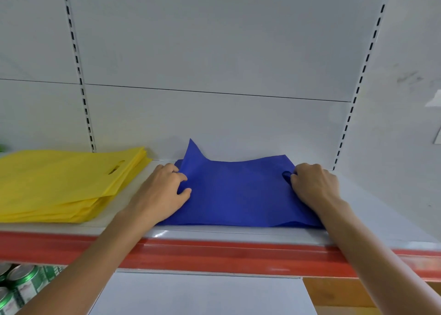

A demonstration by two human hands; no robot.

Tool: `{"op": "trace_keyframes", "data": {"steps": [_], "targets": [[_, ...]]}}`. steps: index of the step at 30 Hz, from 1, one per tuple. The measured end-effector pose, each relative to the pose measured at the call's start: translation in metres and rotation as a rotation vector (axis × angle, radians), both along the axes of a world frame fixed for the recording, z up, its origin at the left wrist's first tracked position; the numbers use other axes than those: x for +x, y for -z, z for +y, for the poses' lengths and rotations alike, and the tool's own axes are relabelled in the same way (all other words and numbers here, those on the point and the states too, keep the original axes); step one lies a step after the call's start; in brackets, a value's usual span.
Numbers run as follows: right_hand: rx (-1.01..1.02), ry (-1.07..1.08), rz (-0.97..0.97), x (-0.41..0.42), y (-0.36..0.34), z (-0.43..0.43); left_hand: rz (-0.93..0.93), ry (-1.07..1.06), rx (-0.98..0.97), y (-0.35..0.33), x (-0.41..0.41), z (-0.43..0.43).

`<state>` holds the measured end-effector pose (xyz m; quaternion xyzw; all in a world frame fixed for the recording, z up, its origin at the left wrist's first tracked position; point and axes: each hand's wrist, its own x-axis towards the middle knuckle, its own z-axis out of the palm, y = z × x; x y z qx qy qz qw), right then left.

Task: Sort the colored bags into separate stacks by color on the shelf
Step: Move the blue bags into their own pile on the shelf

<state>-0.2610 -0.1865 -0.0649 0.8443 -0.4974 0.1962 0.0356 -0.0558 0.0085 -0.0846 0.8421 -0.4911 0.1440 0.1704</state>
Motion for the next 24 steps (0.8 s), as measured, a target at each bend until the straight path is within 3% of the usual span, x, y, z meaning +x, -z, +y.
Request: {"op": "trace_keyframes", "data": {"steps": [10, 15, 24], "targets": [[-0.043, -0.060, -0.217, -0.002, 0.001, -0.001, 0.014, -0.033, -0.038, -0.010, -0.002, 0.000], [-0.062, -0.027, -0.264, -0.012, -0.033, 0.004, -0.006, 0.003, -0.122, -0.040, 0.001, 0.010], [-0.110, -0.052, -0.266, 0.050, -0.078, 0.093, 0.101, 0.039, -0.295, -0.070, 0.077, 0.111]]}}
